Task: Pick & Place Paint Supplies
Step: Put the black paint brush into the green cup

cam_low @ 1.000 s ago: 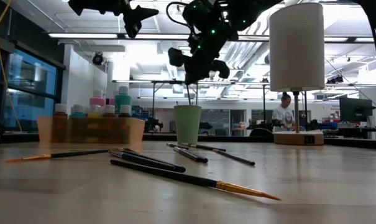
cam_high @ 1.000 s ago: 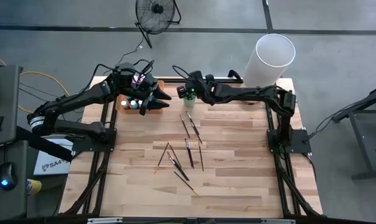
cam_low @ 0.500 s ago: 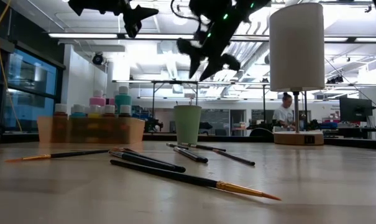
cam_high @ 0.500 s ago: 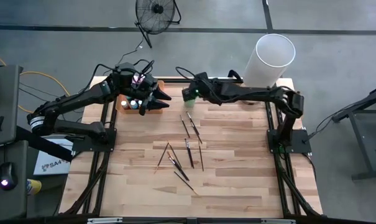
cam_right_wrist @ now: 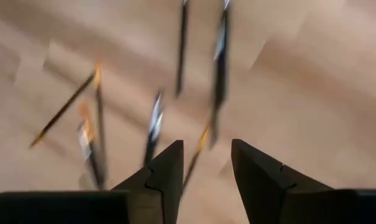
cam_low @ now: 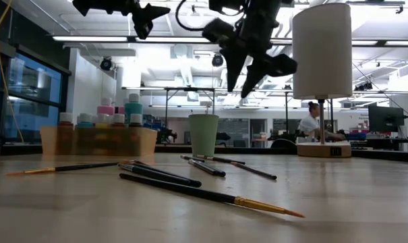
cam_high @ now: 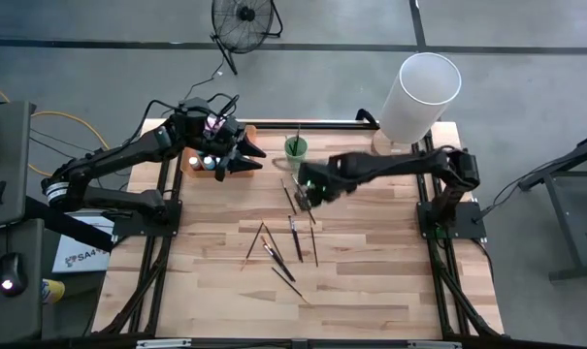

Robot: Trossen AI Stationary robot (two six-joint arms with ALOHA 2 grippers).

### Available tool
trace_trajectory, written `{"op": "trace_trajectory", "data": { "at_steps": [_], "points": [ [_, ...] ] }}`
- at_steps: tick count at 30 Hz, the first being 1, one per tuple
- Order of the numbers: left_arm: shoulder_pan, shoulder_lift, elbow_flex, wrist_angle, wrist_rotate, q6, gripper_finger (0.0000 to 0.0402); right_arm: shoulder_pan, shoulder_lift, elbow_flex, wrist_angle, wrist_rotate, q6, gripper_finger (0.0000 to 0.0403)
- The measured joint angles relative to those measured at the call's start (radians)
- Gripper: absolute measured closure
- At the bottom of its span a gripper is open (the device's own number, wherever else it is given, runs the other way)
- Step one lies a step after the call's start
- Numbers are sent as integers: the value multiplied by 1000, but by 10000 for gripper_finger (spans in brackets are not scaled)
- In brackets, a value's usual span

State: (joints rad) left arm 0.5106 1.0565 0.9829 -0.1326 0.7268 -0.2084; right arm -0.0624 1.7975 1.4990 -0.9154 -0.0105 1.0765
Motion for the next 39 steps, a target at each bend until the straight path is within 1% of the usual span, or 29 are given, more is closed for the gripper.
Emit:
{"op": "trace_trajectory", "data": {
  "at_steps": [2, 7, 13, 18, 24, 27, 33, 39],
  "points": [
    [0, 0, 0, 2, 0, 2, 202, 37, 16, 0, -5, -30, 69, 281],
    [0, 0, 0, 2, -3, 2, 202, 121, 83, 0, -2, -18, 195, 292],
    [0, 0, 0, 2, -4, 2, 202, 169, 190, 0, 4, -50, 258, 289],
    [0, 0, 0, 1, -4, 2, 202, 182, 218, 0, 14, -40, 280, 267],
    [0, 0, 0, -6, -4, 2, 202, 181, 254, 0, 61, -38, 255, 233],
    [0, 0, 0, -9, -4, 2, 202, 178, 275, -1, 50, -23, 262, 226],
    [0, 0, 0, -28, -3, 2, 202, 179, 310, 0, 66, 20, 258, 233],
    [0, 1, 0, -50, -3, 4, 202, 181, 333, 5, 47, 21, 252, 260]
  ]
}}
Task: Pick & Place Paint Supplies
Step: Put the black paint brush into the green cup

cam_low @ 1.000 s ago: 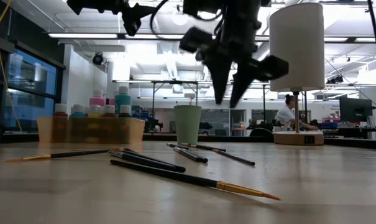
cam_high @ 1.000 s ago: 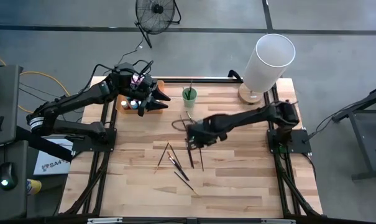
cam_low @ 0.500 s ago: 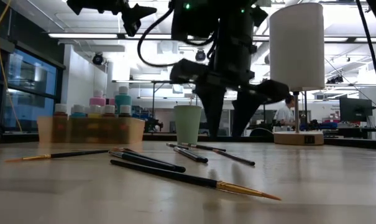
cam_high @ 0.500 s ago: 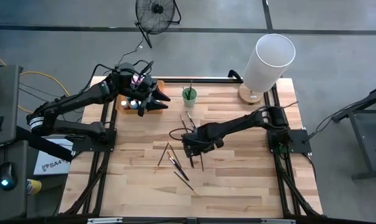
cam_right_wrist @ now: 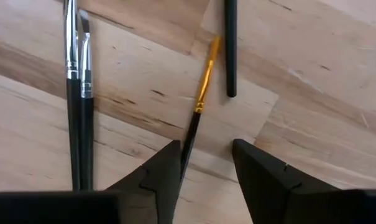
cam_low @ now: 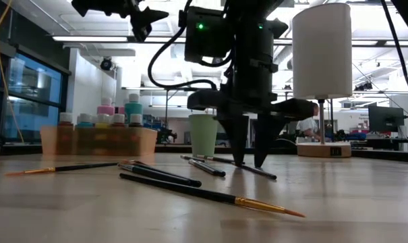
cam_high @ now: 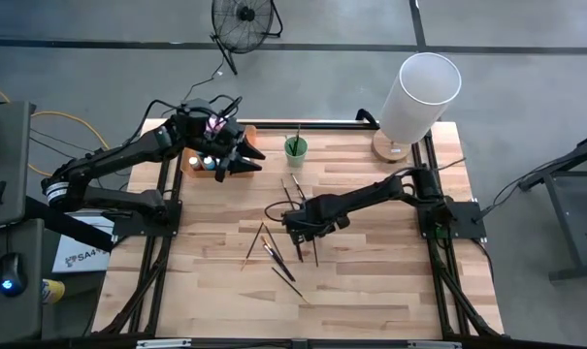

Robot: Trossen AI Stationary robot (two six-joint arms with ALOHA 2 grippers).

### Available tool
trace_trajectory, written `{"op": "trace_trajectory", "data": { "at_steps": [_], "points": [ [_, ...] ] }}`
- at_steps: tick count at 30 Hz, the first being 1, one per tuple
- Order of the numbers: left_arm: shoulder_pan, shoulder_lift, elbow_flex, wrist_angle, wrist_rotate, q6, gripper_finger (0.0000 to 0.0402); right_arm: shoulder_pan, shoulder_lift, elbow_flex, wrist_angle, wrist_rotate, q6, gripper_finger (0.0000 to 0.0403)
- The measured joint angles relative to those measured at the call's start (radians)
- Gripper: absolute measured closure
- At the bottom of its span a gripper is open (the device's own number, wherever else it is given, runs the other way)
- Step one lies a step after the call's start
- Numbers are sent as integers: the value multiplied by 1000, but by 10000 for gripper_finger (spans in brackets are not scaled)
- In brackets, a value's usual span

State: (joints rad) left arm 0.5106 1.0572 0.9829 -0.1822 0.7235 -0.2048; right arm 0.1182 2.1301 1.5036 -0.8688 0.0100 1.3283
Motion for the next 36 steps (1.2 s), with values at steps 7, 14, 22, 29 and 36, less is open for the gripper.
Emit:
{"op": "trace_trajectory", "data": {
  "at_steps": [7, 14, 22, 29, 36],
  "points": [
    [0, 0, 0, -4, 1, 17, 202, 0, 11, -1, -15, -11, -21, 312],
    [0, 0, 0, -3, 0, 17, 202, -2, 13, -3, -22, -40, -47, 386],
    [0, 0, 0, -1, 0, 17, 202, -15, 13, -3, -19, -72, -53, 397],
    [0, 0, 0, 0, 0, 17, 202, -13, -44, -10, -29, -78, -61, 399],
    [0, 0, 0, 0, 0, 17, 202, -14, -110, -8, -32, -55, -65, 400]
  ]
}}
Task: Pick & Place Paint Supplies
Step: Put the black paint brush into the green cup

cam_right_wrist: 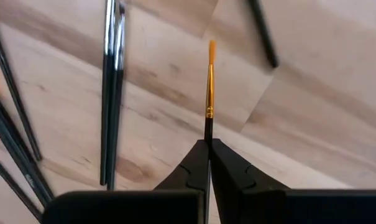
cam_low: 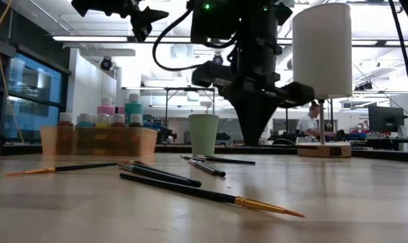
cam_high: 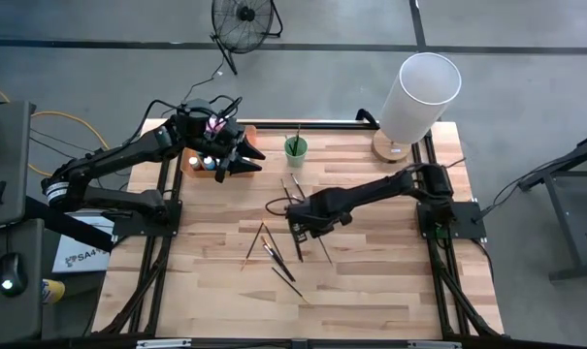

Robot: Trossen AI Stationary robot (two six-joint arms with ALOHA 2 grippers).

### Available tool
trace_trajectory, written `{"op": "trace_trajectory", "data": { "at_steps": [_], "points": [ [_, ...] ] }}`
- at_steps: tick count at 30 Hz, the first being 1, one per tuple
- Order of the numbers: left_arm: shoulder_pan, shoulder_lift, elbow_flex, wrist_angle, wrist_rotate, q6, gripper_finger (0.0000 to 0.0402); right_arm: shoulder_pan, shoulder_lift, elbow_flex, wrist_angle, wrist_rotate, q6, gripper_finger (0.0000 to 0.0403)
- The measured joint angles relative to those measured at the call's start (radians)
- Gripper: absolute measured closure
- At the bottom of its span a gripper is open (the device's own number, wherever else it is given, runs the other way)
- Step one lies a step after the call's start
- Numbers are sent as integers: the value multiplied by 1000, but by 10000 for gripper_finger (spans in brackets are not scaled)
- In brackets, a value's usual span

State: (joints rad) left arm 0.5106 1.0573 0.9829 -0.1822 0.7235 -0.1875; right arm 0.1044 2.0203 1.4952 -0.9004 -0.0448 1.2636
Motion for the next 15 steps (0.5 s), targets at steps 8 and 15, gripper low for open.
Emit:
{"op": "trace_trajectory", "data": {
  "at_steps": [8, 15],
  "points": [
    [0, 0, 0, 0, 0, 0, 202, -10, -137, 1, 27, 292, 6, 400],
    [0, 0, 0, 0, -1, 0, 202, -111, -231, 3, 220, 745, -209, 400]
  ]
}}
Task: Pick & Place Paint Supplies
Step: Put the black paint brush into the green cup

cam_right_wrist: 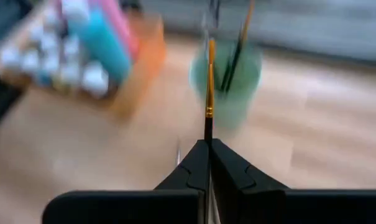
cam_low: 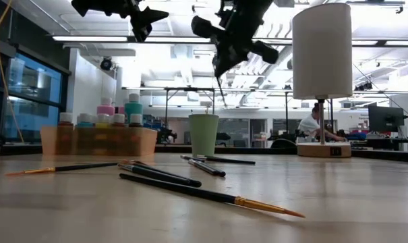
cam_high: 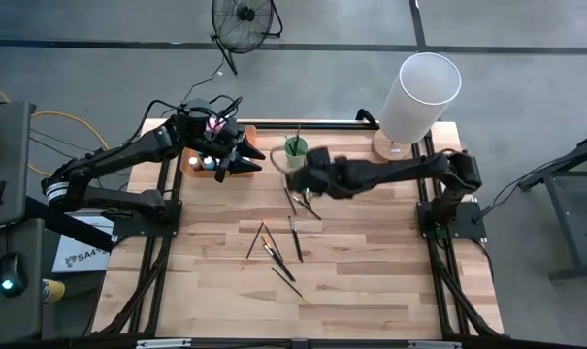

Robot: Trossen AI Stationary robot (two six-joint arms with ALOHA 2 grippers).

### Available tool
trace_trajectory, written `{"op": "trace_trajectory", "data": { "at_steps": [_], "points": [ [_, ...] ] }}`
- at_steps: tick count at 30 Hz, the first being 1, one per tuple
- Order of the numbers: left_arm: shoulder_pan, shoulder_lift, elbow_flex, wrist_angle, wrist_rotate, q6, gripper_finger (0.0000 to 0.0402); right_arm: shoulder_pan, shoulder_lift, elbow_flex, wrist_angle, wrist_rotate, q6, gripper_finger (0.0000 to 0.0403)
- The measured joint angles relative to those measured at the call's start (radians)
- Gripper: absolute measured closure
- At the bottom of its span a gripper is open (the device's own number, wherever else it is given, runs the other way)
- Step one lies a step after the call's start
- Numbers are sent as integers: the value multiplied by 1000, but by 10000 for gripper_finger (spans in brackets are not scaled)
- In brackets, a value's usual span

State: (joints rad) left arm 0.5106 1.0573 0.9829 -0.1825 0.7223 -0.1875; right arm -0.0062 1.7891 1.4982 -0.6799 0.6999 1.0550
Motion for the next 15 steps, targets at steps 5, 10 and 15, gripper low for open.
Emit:
{"op": "trace_trajectory", "data": {
  "at_steps": [5, 10, 15],
  "points": [
    [0, 0, 0, 0, -1, 0, 202, -114, 13, 0, 264, 86, -285, 400],
    [0, 0, 0, 0, -1, 0, 202, -213, 37, 0, 442, 69, -427, 400],
    [0, 0, 0, -2, -2, -4, 202, -295, 79, -1, 457, -6, -491, 400]
  ]
}}
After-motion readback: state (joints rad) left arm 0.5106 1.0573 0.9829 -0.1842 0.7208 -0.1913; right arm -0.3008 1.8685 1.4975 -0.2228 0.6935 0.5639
